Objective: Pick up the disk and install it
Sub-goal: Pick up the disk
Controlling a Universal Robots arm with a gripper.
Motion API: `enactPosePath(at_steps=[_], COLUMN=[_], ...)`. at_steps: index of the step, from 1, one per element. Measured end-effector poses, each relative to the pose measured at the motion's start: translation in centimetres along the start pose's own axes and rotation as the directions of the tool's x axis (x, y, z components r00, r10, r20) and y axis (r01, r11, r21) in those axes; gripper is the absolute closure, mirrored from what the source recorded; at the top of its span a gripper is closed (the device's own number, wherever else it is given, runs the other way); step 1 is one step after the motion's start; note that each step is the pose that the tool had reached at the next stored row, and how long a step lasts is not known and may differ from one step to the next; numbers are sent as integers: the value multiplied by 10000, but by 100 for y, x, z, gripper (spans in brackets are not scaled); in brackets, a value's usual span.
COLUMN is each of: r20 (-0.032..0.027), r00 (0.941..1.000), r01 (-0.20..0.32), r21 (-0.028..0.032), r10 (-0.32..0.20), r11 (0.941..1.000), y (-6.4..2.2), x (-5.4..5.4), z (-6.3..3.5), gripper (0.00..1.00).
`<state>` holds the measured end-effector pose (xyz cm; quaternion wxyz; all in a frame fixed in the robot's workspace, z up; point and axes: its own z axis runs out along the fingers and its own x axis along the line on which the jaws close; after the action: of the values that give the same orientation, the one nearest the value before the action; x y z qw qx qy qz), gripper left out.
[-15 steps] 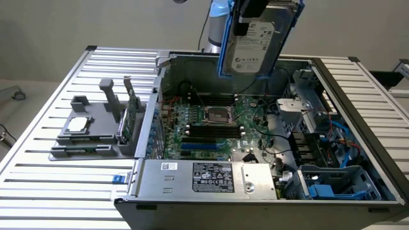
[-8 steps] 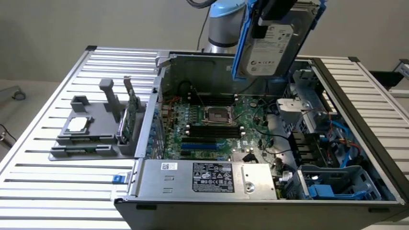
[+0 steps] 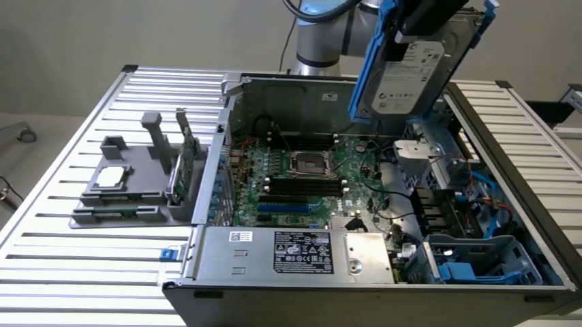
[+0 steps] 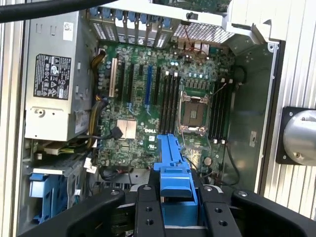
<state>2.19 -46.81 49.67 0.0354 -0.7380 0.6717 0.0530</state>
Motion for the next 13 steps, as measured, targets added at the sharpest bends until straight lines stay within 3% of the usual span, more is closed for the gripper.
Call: enactPosePath(at_steps=[13], r20=[13], r00=[10000], r01=[0], r21=[1], r10=[0], r11=[10000], y=[-285], x=[336], z=[-48], gripper=[67])
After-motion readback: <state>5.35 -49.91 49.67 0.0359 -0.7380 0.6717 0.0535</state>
